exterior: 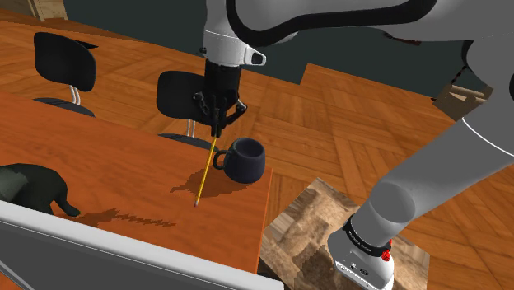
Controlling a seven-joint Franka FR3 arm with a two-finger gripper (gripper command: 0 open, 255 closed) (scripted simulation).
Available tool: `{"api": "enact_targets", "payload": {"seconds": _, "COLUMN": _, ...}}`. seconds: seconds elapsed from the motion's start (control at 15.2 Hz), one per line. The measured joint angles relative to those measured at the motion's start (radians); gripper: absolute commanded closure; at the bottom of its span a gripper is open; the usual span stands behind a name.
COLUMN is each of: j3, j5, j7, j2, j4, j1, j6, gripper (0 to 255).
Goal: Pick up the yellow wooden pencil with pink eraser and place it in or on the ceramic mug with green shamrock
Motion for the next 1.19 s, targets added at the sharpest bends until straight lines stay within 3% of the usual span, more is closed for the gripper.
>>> {"api": "enact_targets", "payload": {"seconds": 0.33, "j3": -0.089, "j5": 0.012, "j7": -0.135, "j2": -0.051, "j4": -0.039, "j1": -0.042, "j6": -0.024, "gripper": 255}}
{"api": "enact_targets", "payload": {"seconds": 0.86, "j3": -0.212, "j5": -0.027, "j7": -0.323, "j2": -0.050, "j4": -0.038, "j1": -0.121, "j6": -0.053, "gripper": 255}}
{"api": "enact_targets", "payload": {"seconds": 1.19, "j3": -0.220, "j5": -0.033, "j7": -0.346, "j2": -0.039, "j4": -0.080, "j1": -0.129, "j6": -0.004, "gripper": 255}}
